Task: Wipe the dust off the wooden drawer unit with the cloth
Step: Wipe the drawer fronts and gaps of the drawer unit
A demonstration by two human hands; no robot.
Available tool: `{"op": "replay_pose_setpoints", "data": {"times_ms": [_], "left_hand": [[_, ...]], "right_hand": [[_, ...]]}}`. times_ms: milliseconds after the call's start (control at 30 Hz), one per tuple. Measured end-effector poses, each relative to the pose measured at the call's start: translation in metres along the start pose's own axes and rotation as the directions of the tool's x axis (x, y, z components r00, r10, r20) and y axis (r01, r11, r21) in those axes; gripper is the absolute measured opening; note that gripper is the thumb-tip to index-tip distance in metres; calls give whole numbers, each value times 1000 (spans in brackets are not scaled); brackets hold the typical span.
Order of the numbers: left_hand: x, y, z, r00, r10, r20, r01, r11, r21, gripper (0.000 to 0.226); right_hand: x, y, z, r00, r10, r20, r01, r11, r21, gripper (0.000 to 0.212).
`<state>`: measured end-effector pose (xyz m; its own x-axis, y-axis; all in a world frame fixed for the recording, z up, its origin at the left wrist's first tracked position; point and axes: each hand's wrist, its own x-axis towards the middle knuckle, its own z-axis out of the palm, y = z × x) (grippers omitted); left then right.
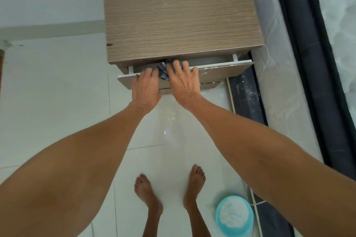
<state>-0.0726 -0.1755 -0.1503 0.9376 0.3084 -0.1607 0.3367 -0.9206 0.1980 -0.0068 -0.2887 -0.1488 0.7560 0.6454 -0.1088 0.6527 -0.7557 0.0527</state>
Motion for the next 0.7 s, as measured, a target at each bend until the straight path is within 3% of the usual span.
{"op": "replay_pose_setpoints", "data": {"times_ms": [333, 700], "left_hand": [[2, 62, 24, 995, -65, 69, 54, 986, 156, 81], [-3, 58, 25, 997, -42, 67, 25, 972, 234, 85]], "right_hand": [[-19, 116, 14, 994, 104, 22, -104, 994, 24, 61], [-28, 192, 27, 965, 259, 30, -260, 961, 93, 64]]}}
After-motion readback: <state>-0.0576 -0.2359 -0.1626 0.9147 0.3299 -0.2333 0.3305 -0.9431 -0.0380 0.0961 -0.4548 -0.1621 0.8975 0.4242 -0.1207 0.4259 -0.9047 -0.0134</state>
